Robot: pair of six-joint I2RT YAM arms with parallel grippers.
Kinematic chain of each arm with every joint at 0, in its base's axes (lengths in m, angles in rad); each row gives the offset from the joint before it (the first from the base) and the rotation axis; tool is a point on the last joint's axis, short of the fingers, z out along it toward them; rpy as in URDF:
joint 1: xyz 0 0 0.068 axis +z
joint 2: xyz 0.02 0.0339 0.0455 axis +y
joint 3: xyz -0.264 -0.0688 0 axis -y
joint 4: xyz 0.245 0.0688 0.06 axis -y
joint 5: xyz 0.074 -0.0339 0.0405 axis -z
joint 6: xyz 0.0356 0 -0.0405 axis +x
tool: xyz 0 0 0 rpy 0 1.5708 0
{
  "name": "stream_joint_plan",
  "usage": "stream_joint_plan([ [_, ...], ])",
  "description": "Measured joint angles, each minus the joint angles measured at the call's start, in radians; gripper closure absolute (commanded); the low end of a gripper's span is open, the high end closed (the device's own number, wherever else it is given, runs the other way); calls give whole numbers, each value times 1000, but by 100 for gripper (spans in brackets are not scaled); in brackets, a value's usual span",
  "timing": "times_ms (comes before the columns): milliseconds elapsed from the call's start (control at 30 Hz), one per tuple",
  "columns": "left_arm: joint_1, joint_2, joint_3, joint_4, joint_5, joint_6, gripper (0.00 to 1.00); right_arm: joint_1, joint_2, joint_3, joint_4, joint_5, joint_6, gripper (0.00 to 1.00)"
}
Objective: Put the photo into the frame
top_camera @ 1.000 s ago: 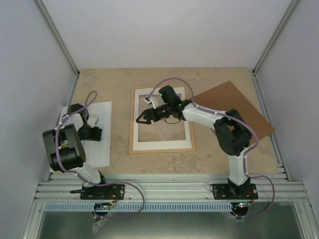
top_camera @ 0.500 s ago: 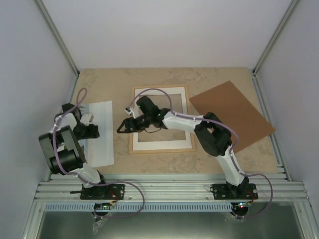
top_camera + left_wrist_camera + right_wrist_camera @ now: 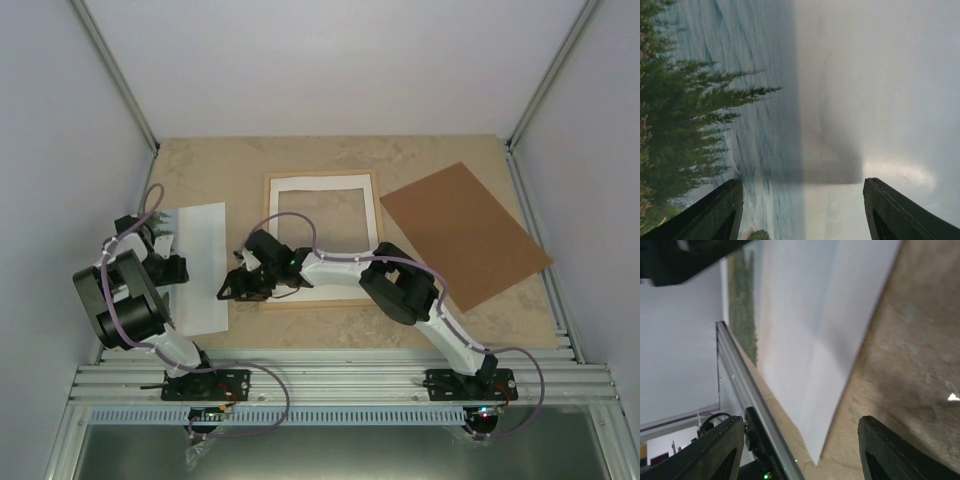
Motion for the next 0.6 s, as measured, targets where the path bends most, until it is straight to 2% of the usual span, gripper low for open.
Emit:
stream_joint_plan([
  [367,0,-27,-38,51,-10,-1,36,32,64,43,-15,49,169,47],
  [533,0,-27,-39,53,-9,-2,37,40,112,88,30,51,216,58],
  [600,0,-27,-41,55,-10,-2,37,41,131,101,58,47,230,66],
])
